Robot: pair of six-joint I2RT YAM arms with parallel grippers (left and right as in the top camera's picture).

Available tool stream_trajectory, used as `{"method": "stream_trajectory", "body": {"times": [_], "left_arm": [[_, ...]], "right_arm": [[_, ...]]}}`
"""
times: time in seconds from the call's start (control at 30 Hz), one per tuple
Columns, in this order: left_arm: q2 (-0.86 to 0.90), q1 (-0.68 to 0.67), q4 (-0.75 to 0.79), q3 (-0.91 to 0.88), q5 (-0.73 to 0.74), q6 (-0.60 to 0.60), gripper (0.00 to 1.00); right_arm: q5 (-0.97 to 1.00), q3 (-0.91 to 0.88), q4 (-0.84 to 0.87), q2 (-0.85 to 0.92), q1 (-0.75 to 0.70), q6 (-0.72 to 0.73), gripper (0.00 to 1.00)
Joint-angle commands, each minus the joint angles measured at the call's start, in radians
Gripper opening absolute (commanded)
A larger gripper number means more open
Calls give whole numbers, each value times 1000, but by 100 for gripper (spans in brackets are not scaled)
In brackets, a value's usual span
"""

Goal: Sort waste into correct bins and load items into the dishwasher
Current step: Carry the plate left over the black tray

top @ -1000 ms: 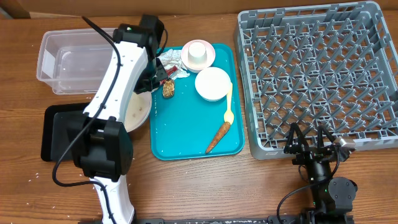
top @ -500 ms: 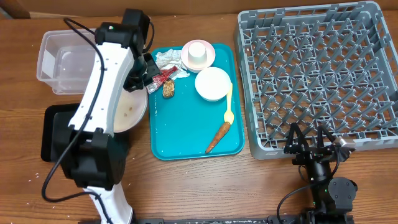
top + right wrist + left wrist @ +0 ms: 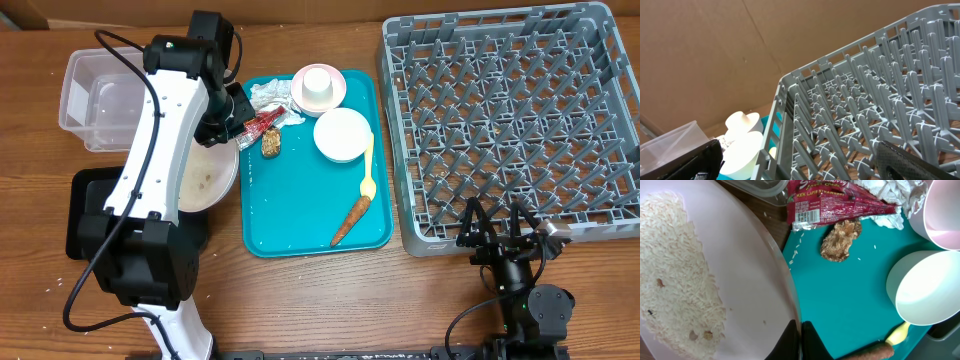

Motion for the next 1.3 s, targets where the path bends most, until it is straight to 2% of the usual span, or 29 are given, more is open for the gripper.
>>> {"method": "stream_trajectory", "body": {"times": [0.0, 1.13, 1.27], "left_arm": [[-20, 24, -2, -12, 3, 27, 4], [-20, 130, -32, -46, 116, 90, 5], [-20, 145, -34, -46, 173, 117, 4]], "right_arm": [[6, -10, 5, -7, 1, 2, 100], [6, -10, 5, -7, 1, 2, 100], [6, -10, 5, -7, 1, 2, 100]]}}
